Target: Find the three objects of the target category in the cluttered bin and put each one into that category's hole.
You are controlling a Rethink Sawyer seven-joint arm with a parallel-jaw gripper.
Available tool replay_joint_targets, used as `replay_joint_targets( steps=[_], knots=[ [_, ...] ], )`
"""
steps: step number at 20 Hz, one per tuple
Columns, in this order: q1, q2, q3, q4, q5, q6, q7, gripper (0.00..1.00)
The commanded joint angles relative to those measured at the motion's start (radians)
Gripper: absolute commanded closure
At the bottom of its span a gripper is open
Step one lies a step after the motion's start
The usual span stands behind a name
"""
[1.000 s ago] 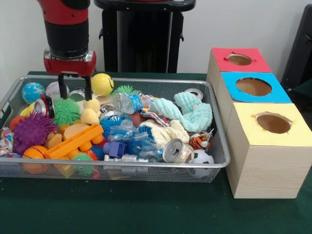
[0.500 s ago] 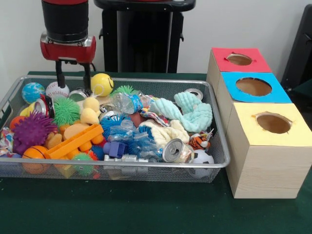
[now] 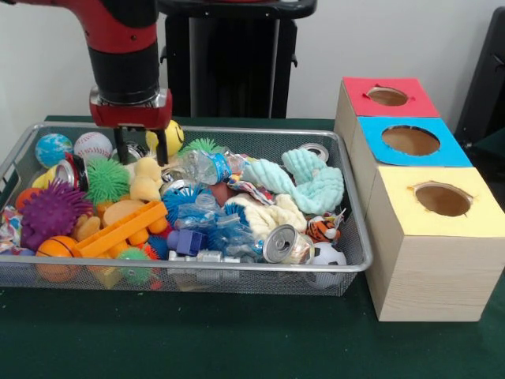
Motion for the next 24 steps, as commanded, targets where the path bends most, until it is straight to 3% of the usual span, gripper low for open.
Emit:
replay_joint_targets(
  steps=[1,8,9,24],
  knots=[
    [0.016,0.071,0.056,-0.023,-0.022,-0.067,0.034,0.0],
    [-0.009,0.087,0.083,-0.006,-0.035,-0.141,0.016,0.0],
    [-0.009,0.086,0.083,-0.004,-0.035,-0.147,0.015,1.0],
    [-0.008,0.075,0.077,0.009,-0.037,-0.216,0.025,1.0]
  ],
)
